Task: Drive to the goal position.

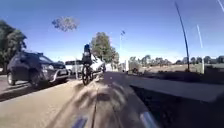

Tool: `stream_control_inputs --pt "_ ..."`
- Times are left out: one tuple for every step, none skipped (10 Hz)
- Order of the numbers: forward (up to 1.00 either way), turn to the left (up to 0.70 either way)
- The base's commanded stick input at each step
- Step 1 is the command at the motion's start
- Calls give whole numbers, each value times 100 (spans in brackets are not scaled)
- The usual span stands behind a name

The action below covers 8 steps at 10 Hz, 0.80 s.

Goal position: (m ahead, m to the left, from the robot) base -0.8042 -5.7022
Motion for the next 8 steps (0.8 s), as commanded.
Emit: stream_control_inputs --pt "98 0" --pt "98 0" --pt "98 0" --pt "98 0" --pt "98 0" --pt "98 0" --pt "98 0" --pt "98 0"
